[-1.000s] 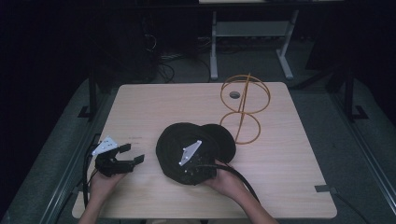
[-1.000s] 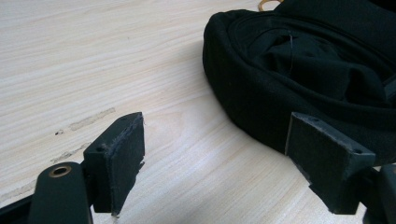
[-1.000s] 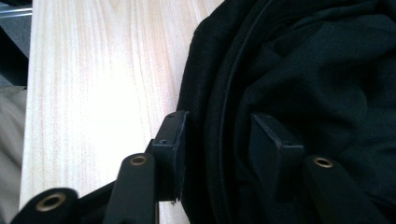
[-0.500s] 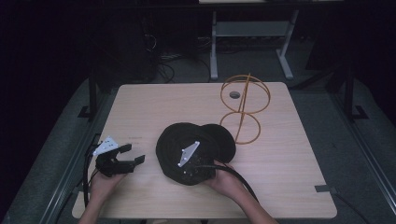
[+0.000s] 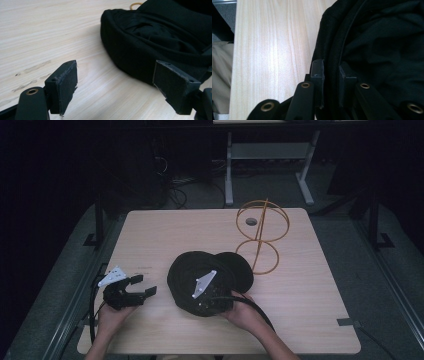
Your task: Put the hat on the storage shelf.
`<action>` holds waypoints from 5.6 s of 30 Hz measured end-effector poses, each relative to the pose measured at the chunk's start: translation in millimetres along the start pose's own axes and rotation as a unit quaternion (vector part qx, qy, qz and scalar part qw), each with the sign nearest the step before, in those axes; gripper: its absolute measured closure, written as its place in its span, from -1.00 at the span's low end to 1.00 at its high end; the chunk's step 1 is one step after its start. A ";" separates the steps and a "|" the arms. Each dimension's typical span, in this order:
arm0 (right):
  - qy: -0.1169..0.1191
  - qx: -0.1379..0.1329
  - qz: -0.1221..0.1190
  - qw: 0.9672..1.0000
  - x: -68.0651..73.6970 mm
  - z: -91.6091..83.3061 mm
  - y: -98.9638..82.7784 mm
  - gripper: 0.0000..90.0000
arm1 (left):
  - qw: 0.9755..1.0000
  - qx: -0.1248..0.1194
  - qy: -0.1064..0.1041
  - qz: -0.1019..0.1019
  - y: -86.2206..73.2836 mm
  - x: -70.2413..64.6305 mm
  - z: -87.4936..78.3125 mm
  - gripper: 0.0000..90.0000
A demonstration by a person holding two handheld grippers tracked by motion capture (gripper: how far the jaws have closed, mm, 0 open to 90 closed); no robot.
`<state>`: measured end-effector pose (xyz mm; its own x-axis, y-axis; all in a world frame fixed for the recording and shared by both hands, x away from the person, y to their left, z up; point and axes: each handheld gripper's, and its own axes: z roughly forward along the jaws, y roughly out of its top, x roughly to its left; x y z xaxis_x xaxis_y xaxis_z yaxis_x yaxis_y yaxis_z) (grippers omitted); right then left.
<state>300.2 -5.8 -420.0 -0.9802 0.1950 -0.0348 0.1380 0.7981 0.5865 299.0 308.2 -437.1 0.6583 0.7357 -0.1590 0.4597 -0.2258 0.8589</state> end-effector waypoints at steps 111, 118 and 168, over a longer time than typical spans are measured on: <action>-0.078 -0.223 0.189 0.953 -28.6 -145.4 -150.2 -0.29 | 0.984 -0.062 -0.078 0.148 191.2 -70.9 -1.2 0.89; -0.090 -0.217 0.211 0.949 -27.0 -144.7 -173.2 -0.31 | 0.984 -0.059 -0.083 0.150 202.6 -71.3 3.8 0.89; -0.159 -0.208 0.251 0.932 -40.4 -165.4 -223.6 -0.40 | 0.981 -0.049 -0.122 0.145 293.5 -80.3 73.2 0.89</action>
<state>285.4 -286.5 -415.9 -0.7060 0.6965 0.1286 0.4360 0.2843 0.8538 424.7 136.1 -207.9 0.8819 0.4715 -0.0022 0.1801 -0.3326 0.9257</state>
